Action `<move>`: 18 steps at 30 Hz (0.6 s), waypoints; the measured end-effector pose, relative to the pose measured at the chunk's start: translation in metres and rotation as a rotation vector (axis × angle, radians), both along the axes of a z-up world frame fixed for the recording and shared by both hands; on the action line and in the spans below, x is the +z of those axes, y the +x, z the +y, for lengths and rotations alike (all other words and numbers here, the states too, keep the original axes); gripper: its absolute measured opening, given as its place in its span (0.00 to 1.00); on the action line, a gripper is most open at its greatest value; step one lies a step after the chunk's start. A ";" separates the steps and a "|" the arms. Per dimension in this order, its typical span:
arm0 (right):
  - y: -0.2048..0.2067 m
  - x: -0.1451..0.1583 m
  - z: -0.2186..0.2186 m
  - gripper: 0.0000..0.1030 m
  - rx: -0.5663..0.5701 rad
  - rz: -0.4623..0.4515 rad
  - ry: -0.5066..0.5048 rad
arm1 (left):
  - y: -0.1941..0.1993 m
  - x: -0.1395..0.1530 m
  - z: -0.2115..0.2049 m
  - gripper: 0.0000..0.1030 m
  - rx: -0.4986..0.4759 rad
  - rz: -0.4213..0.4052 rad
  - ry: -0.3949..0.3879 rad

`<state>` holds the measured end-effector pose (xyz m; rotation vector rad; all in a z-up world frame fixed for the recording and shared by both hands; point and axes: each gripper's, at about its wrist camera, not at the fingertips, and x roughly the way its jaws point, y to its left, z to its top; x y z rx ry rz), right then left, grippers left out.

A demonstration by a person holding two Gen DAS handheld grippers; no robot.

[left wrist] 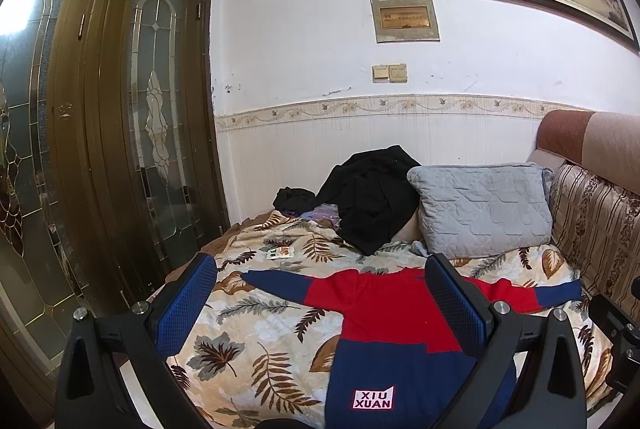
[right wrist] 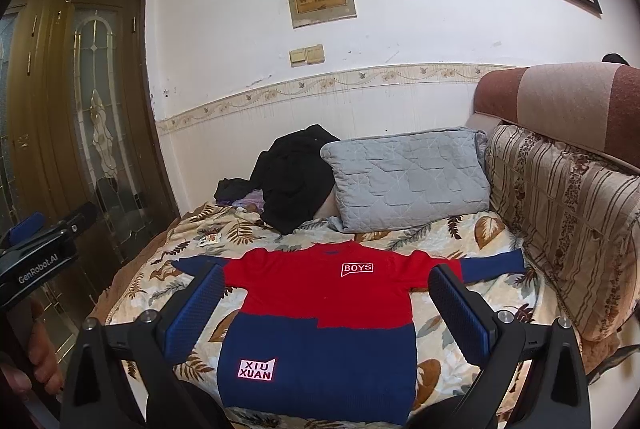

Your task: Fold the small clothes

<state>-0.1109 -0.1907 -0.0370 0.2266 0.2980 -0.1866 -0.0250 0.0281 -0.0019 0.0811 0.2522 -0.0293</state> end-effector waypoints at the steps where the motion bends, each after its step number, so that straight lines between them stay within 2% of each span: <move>1: -0.001 0.000 0.000 1.00 0.000 0.001 -0.001 | 0.000 0.000 0.000 1.00 0.000 0.001 0.000; 18: 0.027 -0.008 -0.003 1.00 0.005 0.046 0.015 | 0.032 -0.014 -0.002 1.00 0.026 0.058 0.011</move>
